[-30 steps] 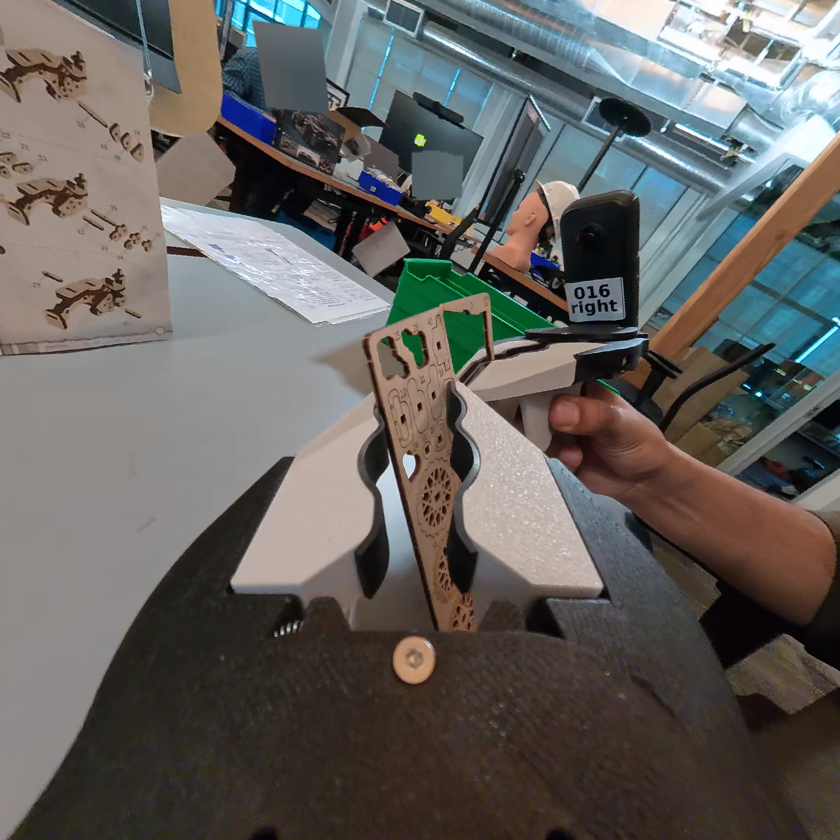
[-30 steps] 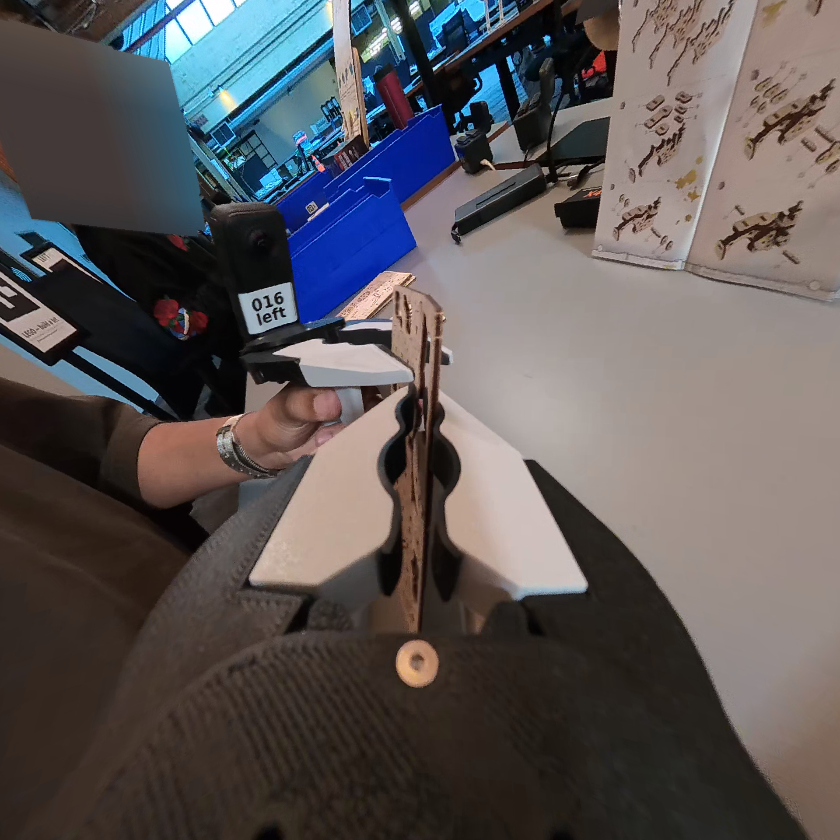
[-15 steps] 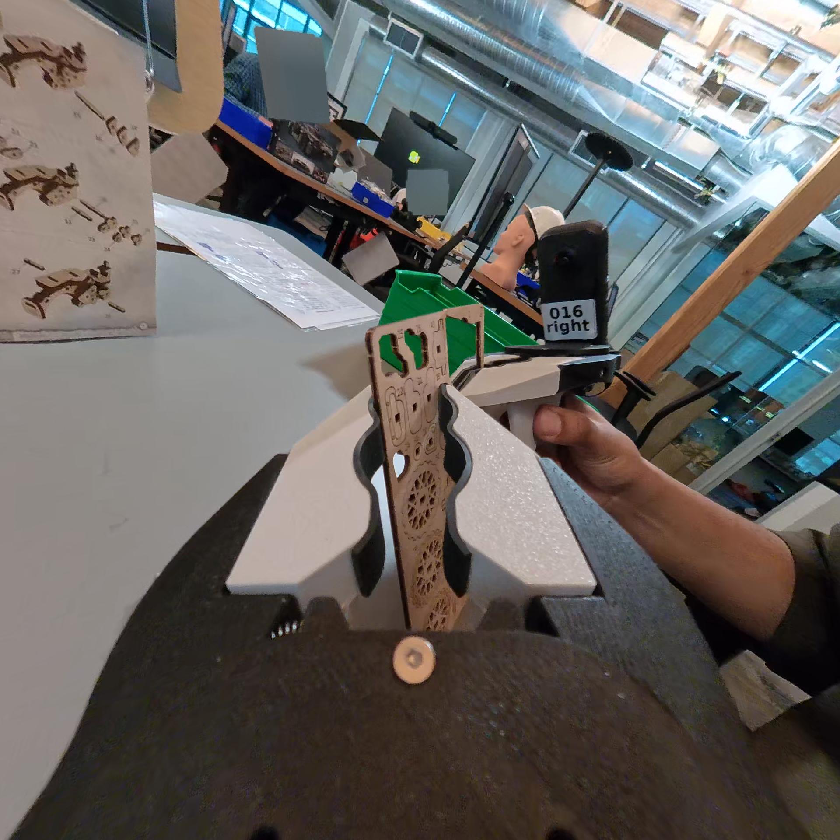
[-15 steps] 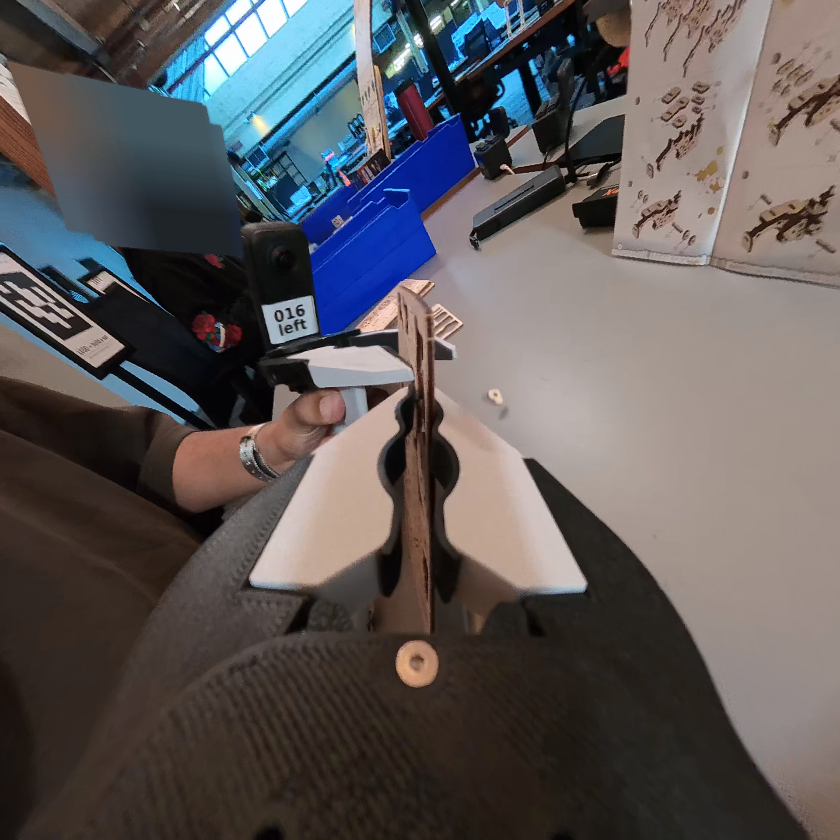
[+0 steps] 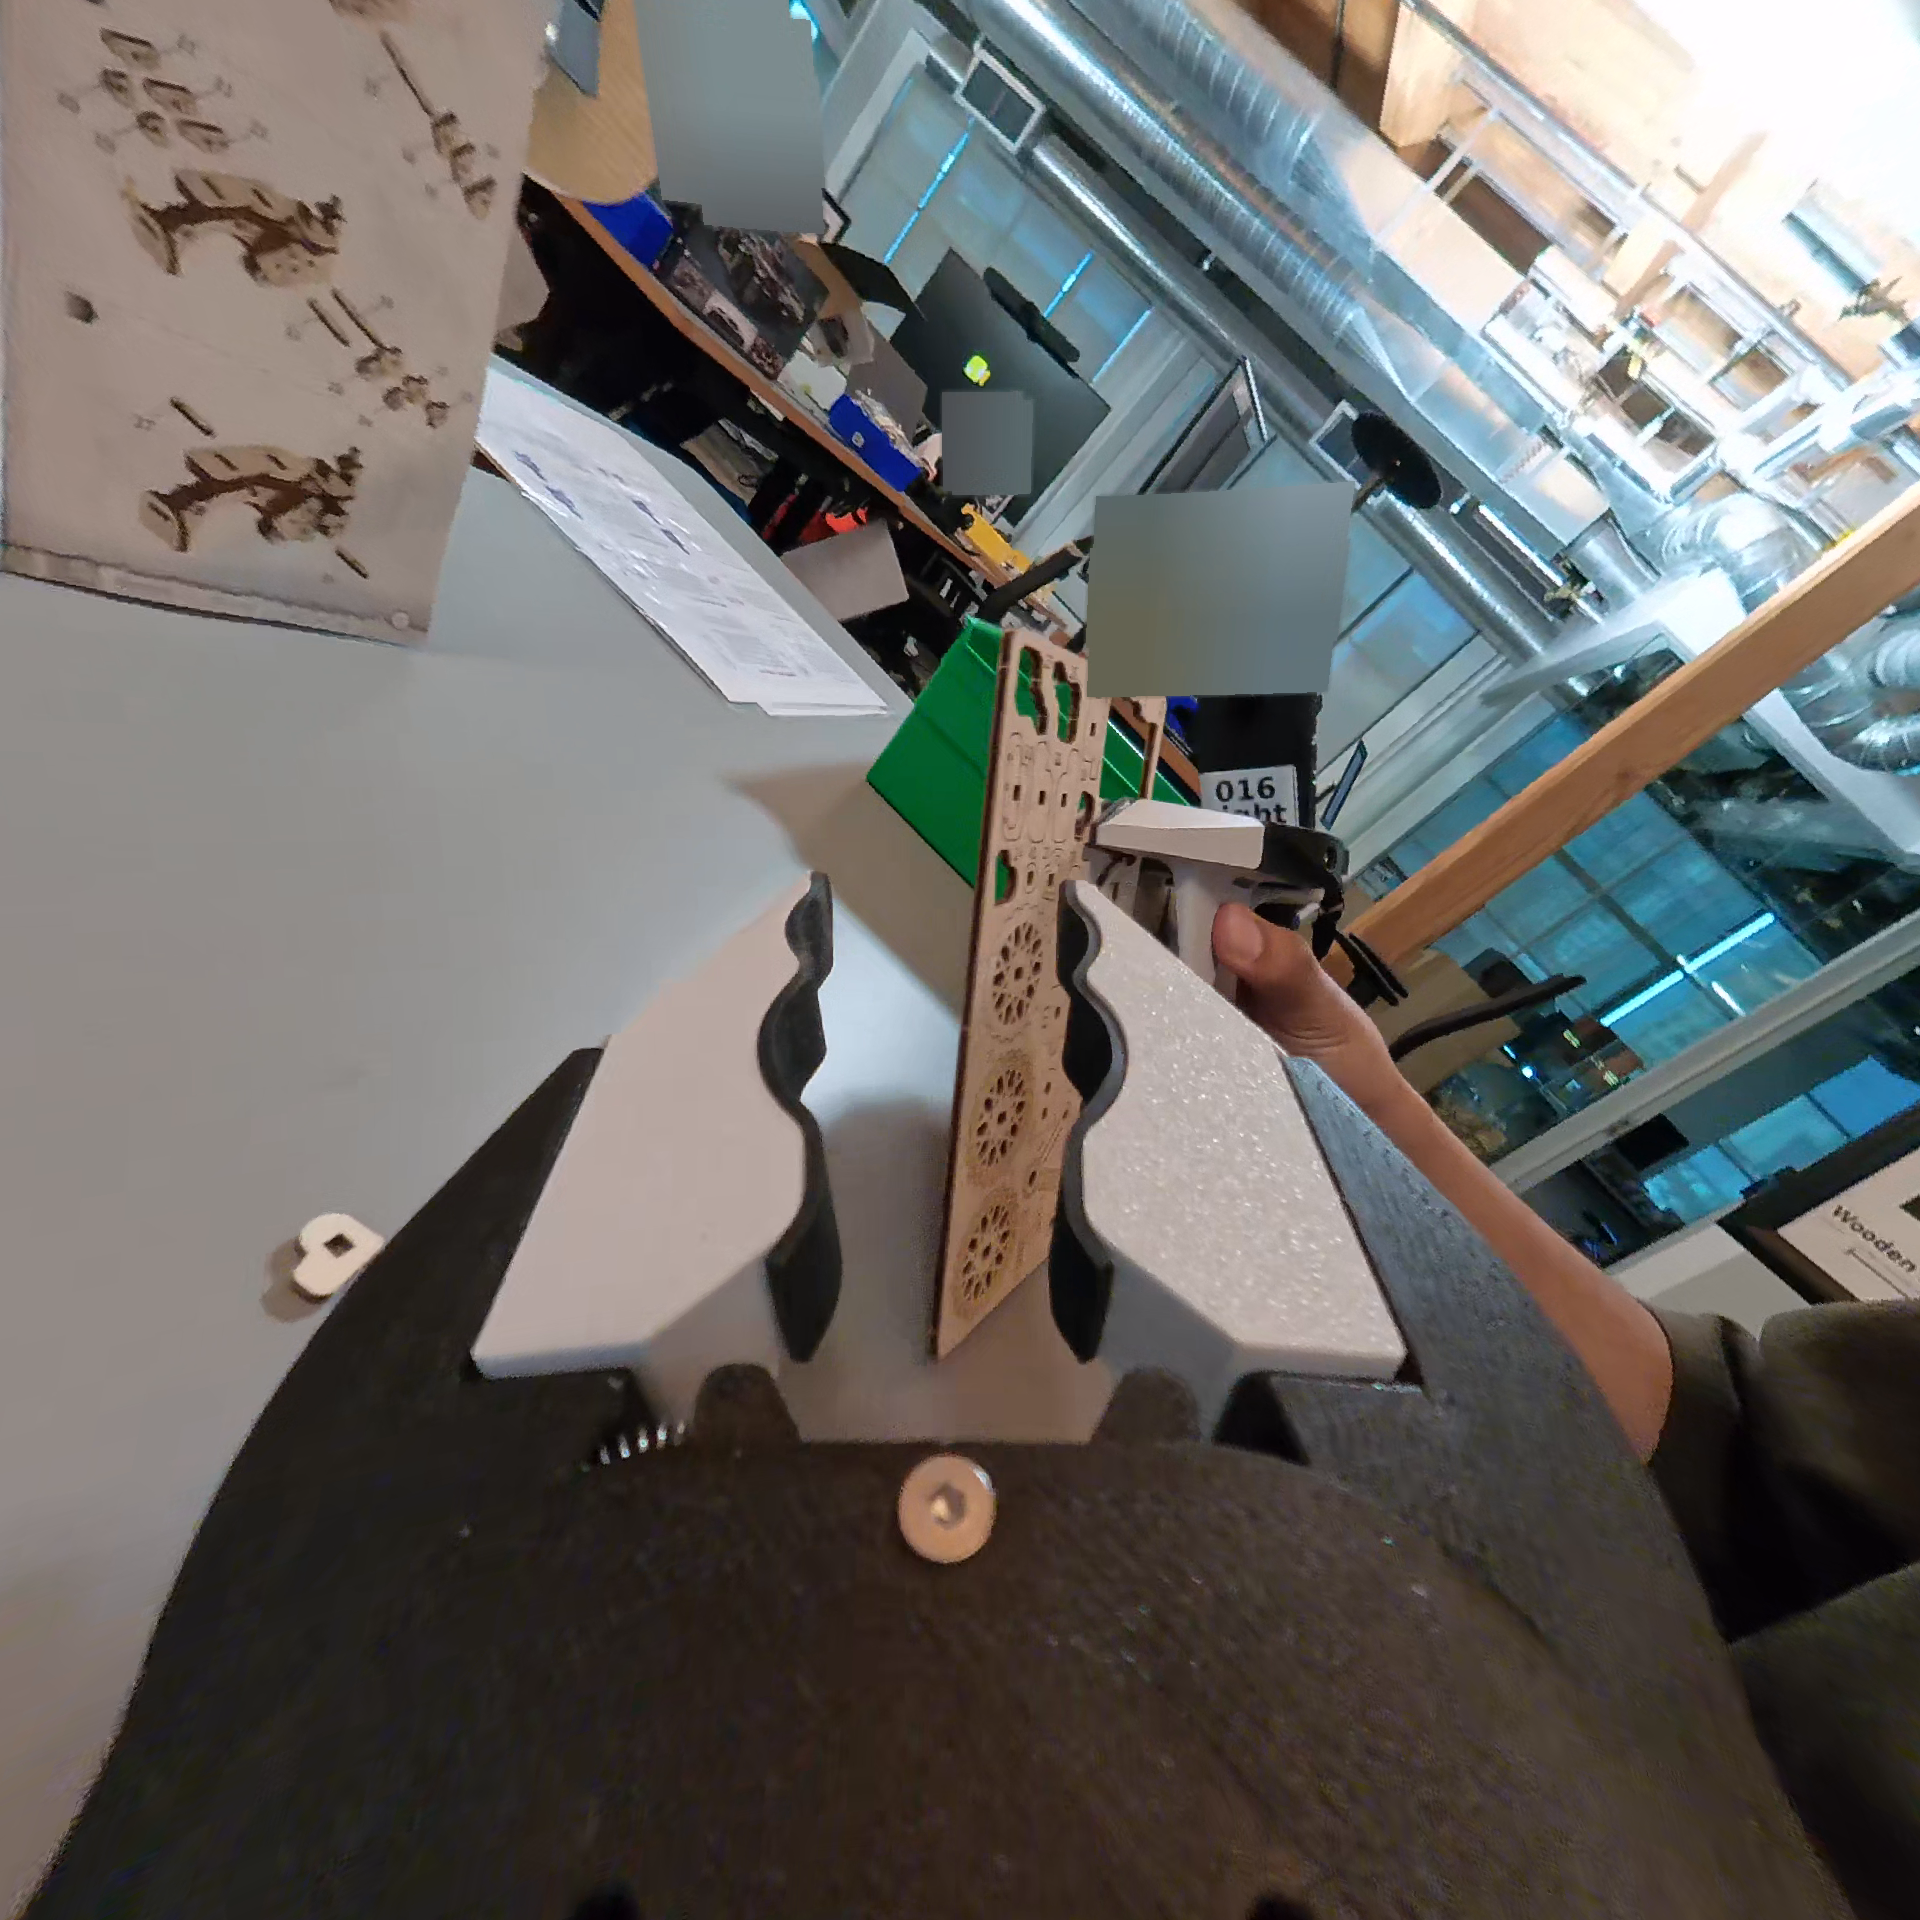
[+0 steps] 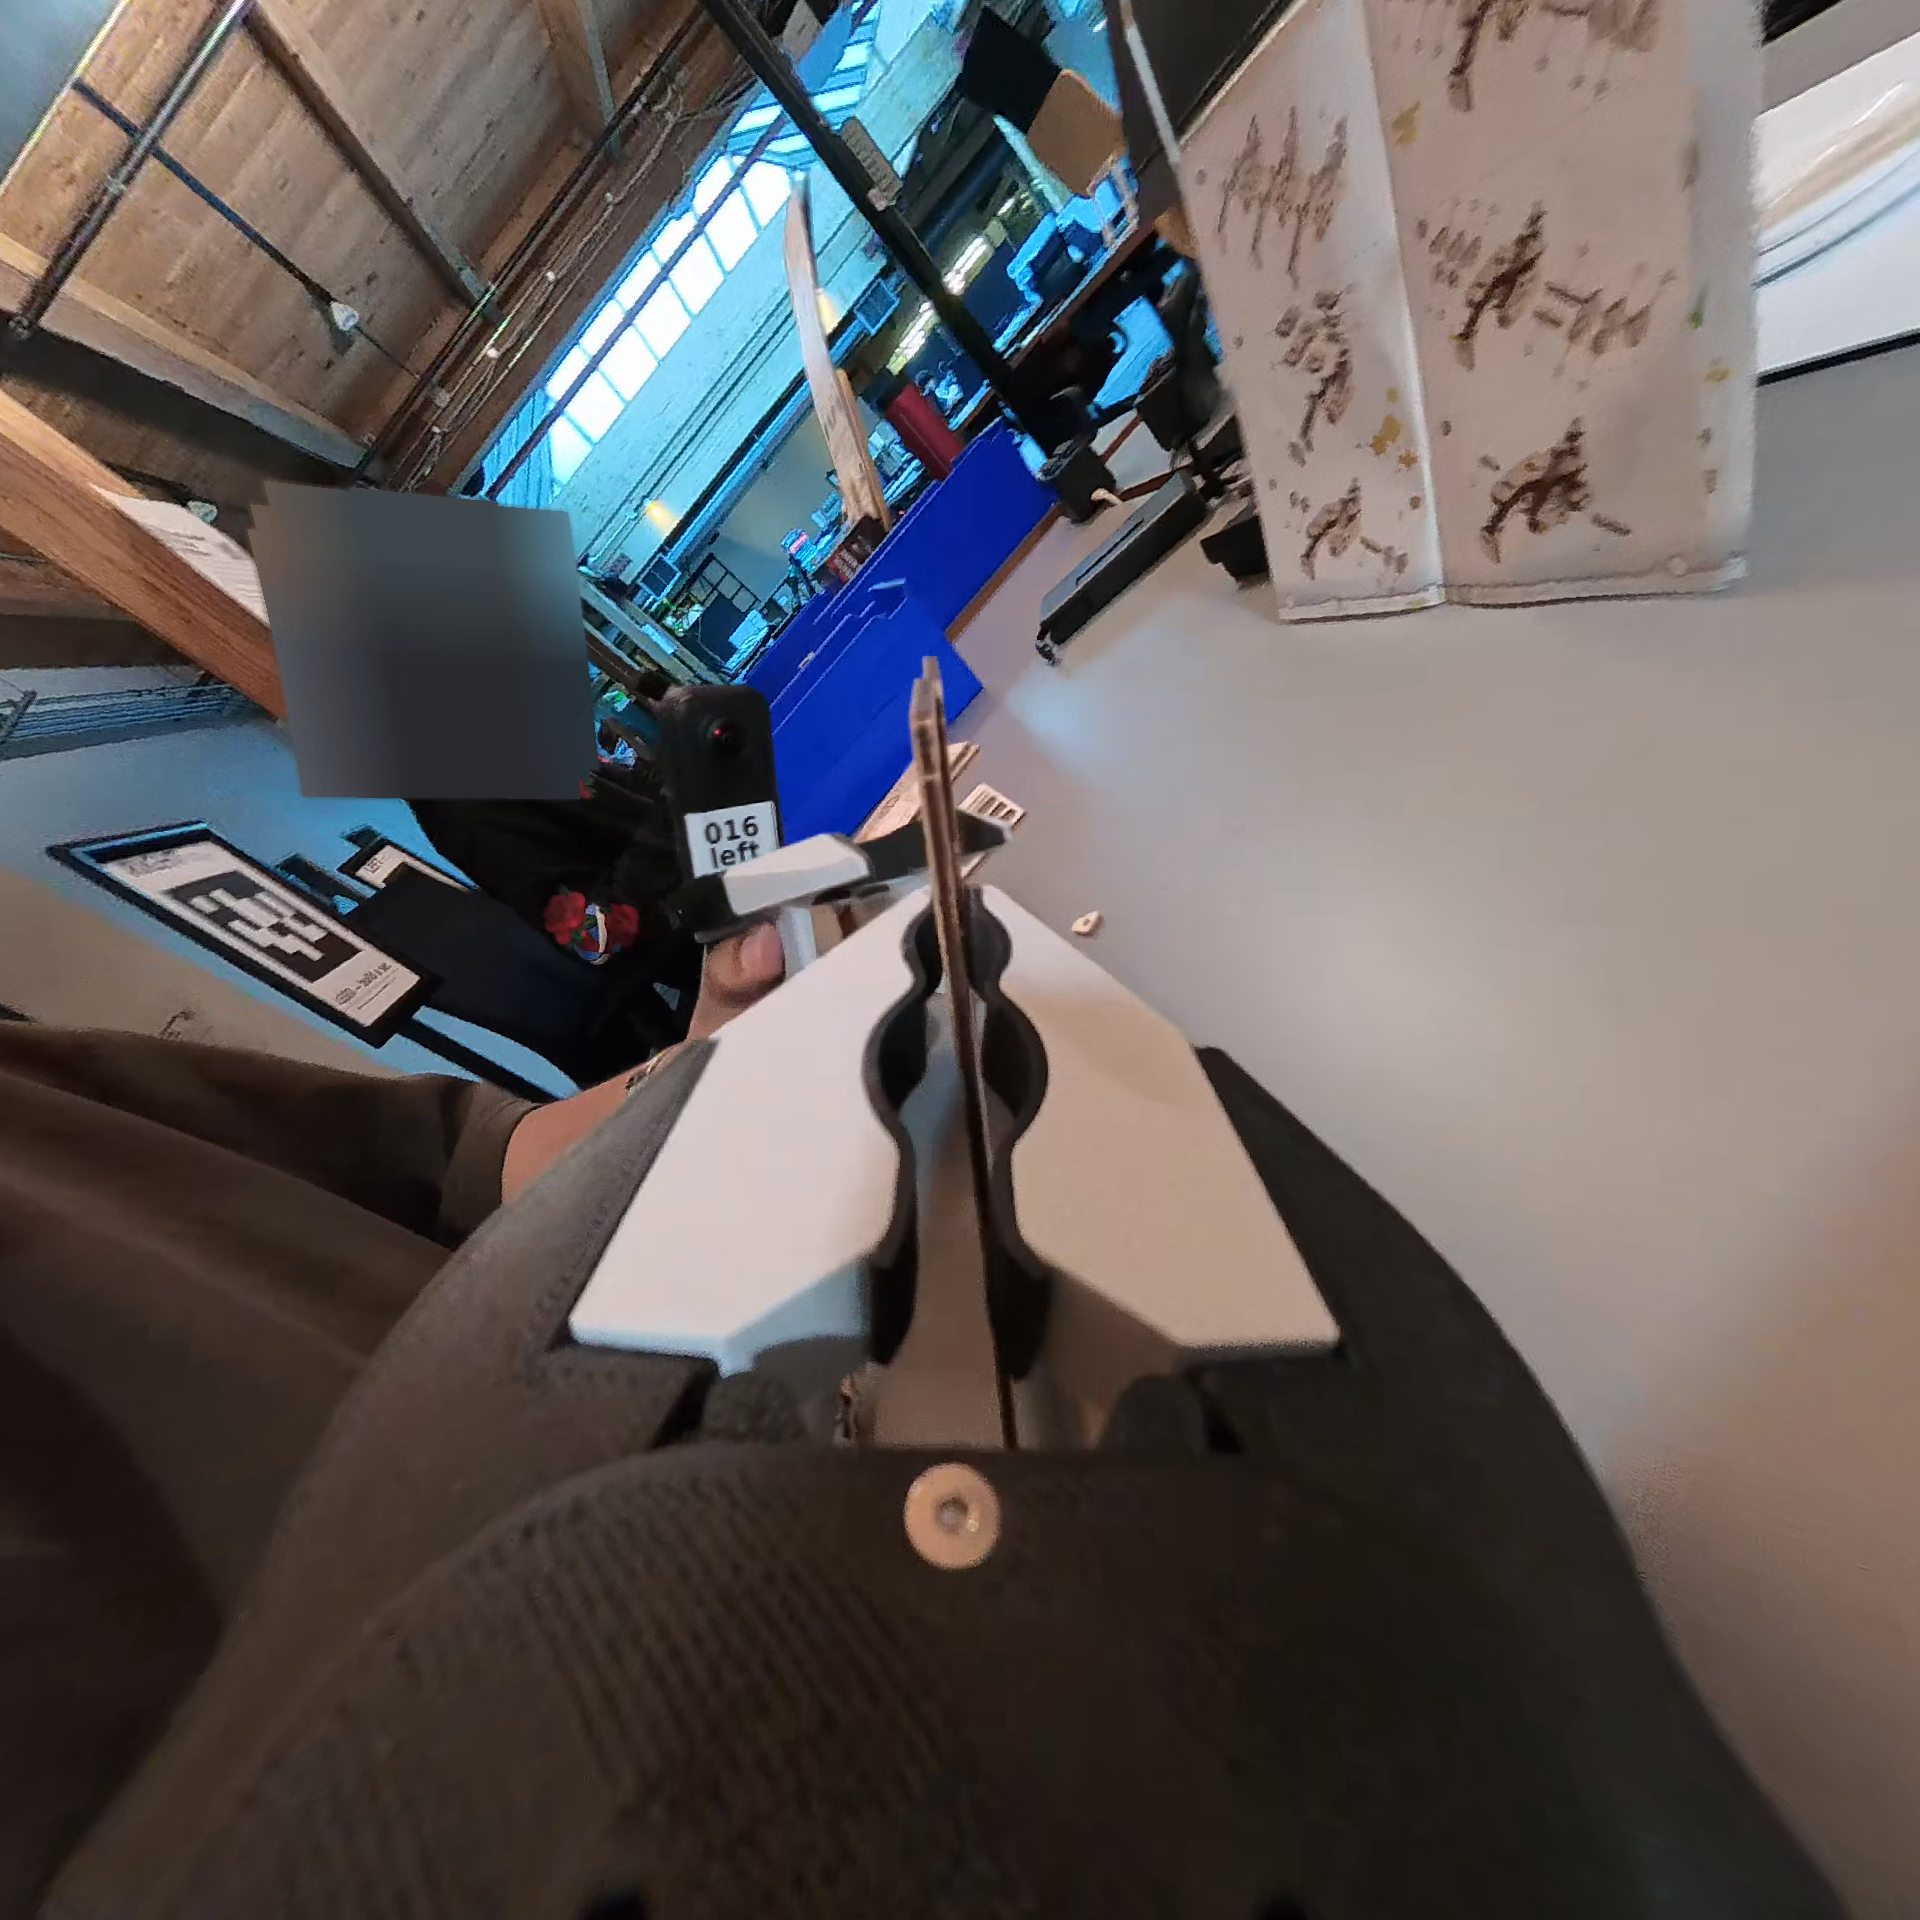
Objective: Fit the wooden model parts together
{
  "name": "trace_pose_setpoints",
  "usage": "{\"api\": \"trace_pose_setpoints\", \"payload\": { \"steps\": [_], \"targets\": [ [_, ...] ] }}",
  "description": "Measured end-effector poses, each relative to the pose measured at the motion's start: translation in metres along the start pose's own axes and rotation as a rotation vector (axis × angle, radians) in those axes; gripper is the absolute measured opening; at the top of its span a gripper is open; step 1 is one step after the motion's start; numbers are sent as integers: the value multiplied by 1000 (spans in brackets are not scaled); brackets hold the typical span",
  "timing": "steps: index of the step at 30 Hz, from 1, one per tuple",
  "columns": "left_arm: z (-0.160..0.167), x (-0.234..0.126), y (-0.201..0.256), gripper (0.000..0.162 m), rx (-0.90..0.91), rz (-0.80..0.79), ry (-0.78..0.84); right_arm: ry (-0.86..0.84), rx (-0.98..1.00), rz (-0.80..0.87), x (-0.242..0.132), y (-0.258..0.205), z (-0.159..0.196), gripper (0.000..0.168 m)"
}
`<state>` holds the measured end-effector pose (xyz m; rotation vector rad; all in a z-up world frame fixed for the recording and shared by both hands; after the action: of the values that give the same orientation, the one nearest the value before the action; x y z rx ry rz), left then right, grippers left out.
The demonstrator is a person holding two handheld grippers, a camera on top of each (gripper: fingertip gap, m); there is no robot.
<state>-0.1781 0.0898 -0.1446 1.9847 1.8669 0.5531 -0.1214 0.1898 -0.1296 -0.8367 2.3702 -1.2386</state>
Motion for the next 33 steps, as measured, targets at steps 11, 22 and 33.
{"api": "trace_pose_setpoints", "payload": {
  "steps": [11, 22, 33],
  "targets": [
    [-1, -4, -14, 40, -22, -50, -6, -82, 57, 327, -47, 50, -5, 4],
    [20, 10, 6, 46, -52, 93, -123, 10, 120, -87, 3, -7, -9, 1],
    [-21, -12, -3, 0, -198, 172, 95, 0, 0, 32, 2, 2, -5, 27]
  ]
}}
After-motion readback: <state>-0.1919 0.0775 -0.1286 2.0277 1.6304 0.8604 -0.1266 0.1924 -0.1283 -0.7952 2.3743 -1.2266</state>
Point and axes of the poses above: each gripper's, where its closed fingertips meet, x out along the fingers, z out of its underside, y = z × x across the jaws, the point moved 3 cm from there along -x, back along the fingers, and after that the axes turned 11 degrees about x, right-handed, at the moved point
